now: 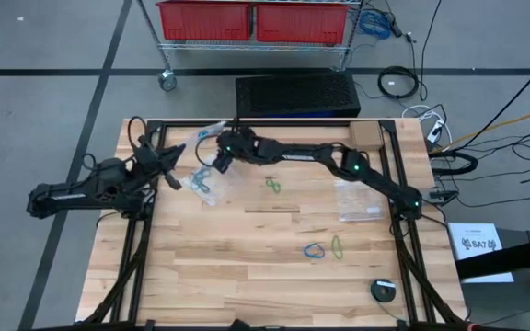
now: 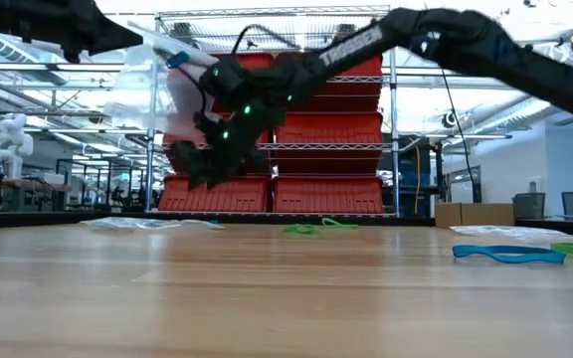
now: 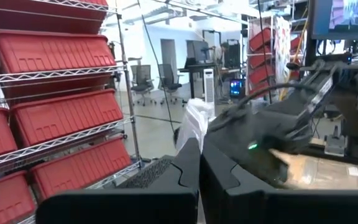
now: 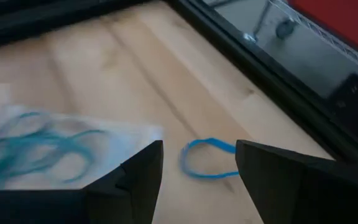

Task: Sort rubber bands
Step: Put the blue rubber band into the bottom left transparent zip bag

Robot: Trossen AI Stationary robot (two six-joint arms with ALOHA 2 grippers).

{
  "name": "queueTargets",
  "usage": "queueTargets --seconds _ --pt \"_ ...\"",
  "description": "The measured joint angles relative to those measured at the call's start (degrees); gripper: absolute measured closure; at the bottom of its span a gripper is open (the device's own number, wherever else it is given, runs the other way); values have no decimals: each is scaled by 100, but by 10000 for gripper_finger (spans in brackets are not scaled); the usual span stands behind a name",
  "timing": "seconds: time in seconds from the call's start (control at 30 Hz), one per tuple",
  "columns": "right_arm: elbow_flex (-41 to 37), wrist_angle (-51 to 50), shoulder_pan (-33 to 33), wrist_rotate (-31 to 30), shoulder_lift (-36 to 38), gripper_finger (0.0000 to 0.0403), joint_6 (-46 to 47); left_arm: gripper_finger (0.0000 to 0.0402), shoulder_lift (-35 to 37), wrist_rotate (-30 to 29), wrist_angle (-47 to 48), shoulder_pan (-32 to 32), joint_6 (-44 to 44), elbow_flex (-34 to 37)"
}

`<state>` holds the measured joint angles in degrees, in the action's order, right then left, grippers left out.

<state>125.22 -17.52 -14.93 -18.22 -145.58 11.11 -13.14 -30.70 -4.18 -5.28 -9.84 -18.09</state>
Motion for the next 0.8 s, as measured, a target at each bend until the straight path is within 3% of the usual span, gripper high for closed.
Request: queueTargets --seconds 0.23,0.47,0.8 --pt "374 50 -245 192 -516 206 426 401 230 -9 59 0 -1 -2" --pt "381 265 -272 165 -531 207 596 401 253 -9 71 0 5 -2" --pt "374 359 -182 406 -615 207 -161 401 253 16 163 0 9 -2"
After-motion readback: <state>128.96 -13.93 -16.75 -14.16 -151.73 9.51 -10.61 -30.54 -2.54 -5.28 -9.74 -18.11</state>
